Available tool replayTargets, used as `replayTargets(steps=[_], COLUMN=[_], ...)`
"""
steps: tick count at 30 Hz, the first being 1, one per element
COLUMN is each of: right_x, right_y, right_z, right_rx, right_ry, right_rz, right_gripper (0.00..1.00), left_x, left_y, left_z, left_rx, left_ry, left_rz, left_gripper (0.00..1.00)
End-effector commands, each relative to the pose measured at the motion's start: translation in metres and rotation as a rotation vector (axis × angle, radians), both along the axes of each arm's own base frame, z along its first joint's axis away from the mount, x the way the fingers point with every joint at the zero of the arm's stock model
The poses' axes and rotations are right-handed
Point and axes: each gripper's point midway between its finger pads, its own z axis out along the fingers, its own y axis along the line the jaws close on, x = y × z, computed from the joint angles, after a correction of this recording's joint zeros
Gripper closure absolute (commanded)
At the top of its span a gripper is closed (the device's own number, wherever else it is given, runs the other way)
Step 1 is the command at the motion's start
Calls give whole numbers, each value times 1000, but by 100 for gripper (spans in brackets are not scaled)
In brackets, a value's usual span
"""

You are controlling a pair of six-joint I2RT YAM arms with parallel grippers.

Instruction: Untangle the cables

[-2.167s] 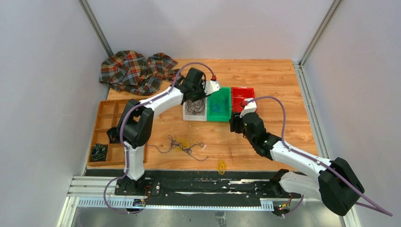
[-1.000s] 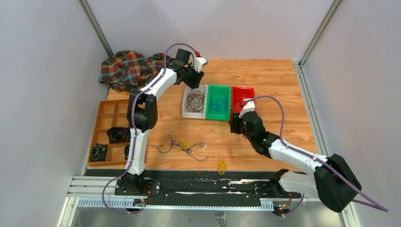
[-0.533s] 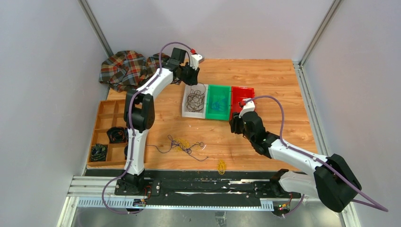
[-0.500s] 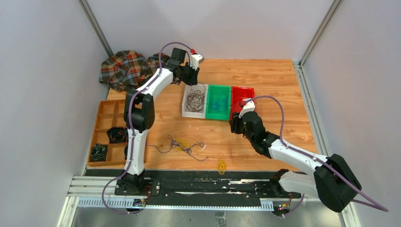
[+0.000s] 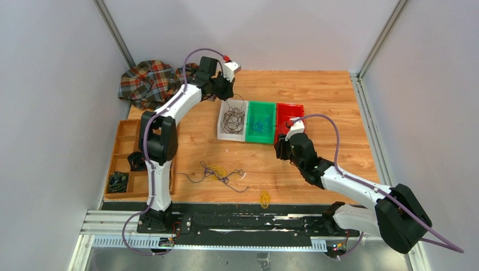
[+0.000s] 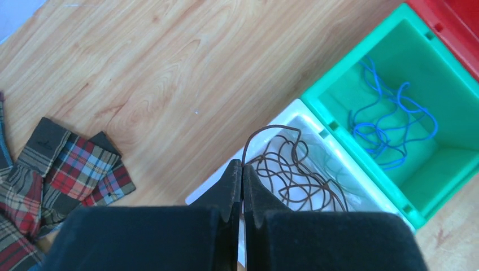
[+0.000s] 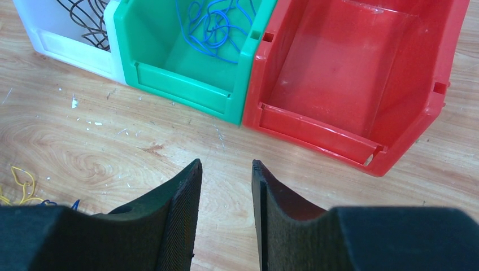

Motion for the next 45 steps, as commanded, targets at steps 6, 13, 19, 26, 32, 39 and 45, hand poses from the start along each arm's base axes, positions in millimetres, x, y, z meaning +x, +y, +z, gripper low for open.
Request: replayTargets(steps=[6, 13, 19, 26, 32, 39, 45], right_x=[3, 2, -16, -82, -139, -164, -165], right_y=[-2, -2, 2, 23, 42, 59, 63], right_z=[-3, -1, -3, -22, -36, -63, -72], right_rx=[12, 17, 14, -113, -158, -194, -236], right_ry=[3, 8, 78, 205, 283, 380, 413], right_rz=[-17, -17, 45, 199, 323, 415, 425], right_gripper=[62, 63, 44, 36, 30, 44, 73], left_x=[-45, -42, -21, -42, -81, -125, -167], left_y=[0, -3, 0, 1, 14, 45, 53], left_z=[2, -47, -71, -23, 25, 60, 71], left_rx=[98, 277, 397, 365, 352, 349, 303], left_ry=[-60, -96, -136, -135, -59, 23, 76], left_rz=[-124, -86, 11, -38, -51, -4, -67], left_gripper=[99, 99, 99, 28, 2, 2, 2])
